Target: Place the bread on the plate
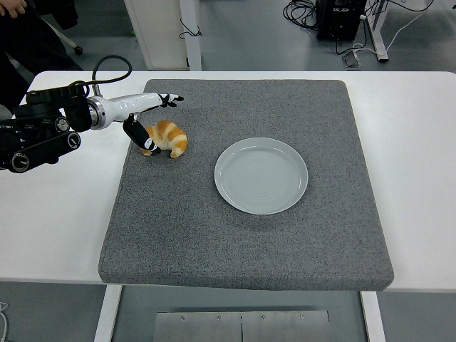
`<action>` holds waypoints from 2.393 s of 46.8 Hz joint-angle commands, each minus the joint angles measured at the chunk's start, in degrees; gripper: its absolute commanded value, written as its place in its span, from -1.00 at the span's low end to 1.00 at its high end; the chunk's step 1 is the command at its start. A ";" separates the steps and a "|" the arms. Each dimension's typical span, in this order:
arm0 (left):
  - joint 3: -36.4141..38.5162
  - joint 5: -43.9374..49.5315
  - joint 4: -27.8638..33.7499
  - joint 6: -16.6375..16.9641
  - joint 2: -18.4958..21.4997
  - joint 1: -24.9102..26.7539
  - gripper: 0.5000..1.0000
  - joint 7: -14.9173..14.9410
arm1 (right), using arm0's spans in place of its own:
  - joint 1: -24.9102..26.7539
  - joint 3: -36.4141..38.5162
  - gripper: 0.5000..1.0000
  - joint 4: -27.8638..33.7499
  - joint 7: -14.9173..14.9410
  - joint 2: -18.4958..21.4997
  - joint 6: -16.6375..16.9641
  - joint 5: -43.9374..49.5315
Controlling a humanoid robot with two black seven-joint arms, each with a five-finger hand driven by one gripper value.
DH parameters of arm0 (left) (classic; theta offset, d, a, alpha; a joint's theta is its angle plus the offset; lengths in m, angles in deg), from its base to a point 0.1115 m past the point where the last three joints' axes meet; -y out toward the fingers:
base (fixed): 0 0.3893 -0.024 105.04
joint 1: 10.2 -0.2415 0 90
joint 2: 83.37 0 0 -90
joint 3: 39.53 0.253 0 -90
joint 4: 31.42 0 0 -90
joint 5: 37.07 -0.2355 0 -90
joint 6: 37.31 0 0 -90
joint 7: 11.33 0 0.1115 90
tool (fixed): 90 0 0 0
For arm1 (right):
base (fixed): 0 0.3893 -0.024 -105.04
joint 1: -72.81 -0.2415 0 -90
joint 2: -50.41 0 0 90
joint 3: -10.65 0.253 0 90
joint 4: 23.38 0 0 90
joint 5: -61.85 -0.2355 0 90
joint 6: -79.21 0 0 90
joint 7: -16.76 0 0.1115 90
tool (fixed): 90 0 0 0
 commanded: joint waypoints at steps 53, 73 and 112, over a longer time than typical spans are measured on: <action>0.34 -5.71 -4.41 8.50 -4.73 -4.01 0.29 -0.36 | 0.09 0.00 1.00 0.00 0.00 0.00 0.01 0.01; 0.43 -6.15 -5.64 8.50 -4.64 -4.36 -0.14 -2.47 | 0.09 0.00 1.00 0.00 0.00 0.00 0.01 0.01; -1.94 -5.18 -5.46 7.27 -3.15 4.34 -1.00 -4.31 | 0.09 0.00 1.00 0.00 0.00 0.00 0.01 0.01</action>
